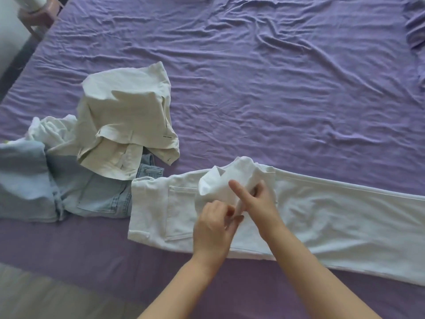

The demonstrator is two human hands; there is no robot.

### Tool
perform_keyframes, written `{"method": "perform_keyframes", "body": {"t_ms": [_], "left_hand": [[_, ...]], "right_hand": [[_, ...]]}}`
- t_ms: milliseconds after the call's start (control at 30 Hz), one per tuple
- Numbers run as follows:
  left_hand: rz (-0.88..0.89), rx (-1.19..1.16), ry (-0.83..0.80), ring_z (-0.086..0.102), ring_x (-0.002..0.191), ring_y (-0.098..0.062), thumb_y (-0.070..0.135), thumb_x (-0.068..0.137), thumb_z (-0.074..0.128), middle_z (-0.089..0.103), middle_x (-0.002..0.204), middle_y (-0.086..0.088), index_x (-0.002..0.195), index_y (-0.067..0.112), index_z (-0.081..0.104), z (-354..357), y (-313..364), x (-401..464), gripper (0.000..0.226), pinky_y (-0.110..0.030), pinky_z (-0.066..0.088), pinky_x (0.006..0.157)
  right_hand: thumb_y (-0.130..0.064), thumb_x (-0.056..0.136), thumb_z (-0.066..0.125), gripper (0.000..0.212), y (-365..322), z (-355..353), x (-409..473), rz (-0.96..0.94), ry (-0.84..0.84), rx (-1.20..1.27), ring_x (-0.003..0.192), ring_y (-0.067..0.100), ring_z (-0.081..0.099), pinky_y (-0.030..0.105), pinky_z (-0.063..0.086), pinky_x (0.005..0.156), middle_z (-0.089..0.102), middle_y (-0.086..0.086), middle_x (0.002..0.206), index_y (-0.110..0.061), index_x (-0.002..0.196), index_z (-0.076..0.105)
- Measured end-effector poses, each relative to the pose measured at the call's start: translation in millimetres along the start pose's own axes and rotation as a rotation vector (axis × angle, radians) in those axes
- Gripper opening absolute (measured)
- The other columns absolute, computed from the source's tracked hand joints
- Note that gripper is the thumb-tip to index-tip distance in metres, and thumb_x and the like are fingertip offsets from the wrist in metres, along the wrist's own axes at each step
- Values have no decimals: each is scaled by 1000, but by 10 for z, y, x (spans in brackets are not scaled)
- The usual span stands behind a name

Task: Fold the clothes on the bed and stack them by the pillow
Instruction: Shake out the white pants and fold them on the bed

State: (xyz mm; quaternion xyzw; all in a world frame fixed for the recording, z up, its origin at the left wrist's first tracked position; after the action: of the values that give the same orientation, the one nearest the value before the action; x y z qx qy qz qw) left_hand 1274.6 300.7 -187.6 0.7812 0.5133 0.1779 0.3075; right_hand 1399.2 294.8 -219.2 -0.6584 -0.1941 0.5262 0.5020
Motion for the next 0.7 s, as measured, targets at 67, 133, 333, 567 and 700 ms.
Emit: {"method": "perform_keyframes", "body": {"t_ms": [67, 133, 333, 567, 700], "left_hand": [[118, -107, -105, 57, 85, -14, 28, 82, 71, 63, 89, 5, 93, 12, 68, 111, 317, -39, 19, -29, 49, 74], [244, -113, -7, 57, 90, -11, 32, 86, 64, 64, 94, 5, 98, 15, 70, 39, 559, 29, 22, -22, 48, 80], [148, -249, -58, 57, 106, -14, 10, 92, 53, 64, 113, 2, 115, 16, 64, 114, 1053, 940, 26, -22, 40, 93], [-153, -353, -1110, 61, 69, 5, 27, 92, 53, 65, 76, 23, 81, 38, 64, 1280, 1891, 1113, 19, -20, 47, 63], [-170, -486, -1412, 61, 66, -2, 20, 90, 49, 66, 75, 11, 84, 28, 72, 1767, 2292, 910, 26, -17, 47, 60]], "right_hand": [[-19, 84, 68, 16, -115, -285, -49, -73, 81, 25, 56, 2, 55, 18, 45, 55, 58, -12, 59, -10, 85, 56], [-17, 86, 65, 18, -213, -620, -130, -97, 88, 46, 62, 9, 57, 23, 47, 59, 60, 0, 68, -1, 89, 58], [-14, 80, 66, 20, -531, -1525, -370, -193, 0, 112, 86, 9, 65, 19, 52, 72, 71, -3, 91, -15, 100, 71], [-20, 77, 75, 42, -762, -2345, -532, -296, 61, 363, 97, 18, 63, 29, 52, 75, 68, 6, 101, -4, 113, 60], [-28, 71, 76, 43, -779, -2847, -661, -305, 240, 465, 94, 17, 67, 26, 54, 70, 72, 4, 99, -10, 108, 66]]}}
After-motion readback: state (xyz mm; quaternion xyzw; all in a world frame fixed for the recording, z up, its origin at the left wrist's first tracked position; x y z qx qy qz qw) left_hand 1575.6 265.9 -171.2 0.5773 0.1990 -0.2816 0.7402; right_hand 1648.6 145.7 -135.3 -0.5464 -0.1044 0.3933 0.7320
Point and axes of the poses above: each hand's wrist, its own x-axis towards the middle knuckle, its own z-axis out of the palm, y = z × x, the point moved 6 cm from there along x, towards the middle knuckle
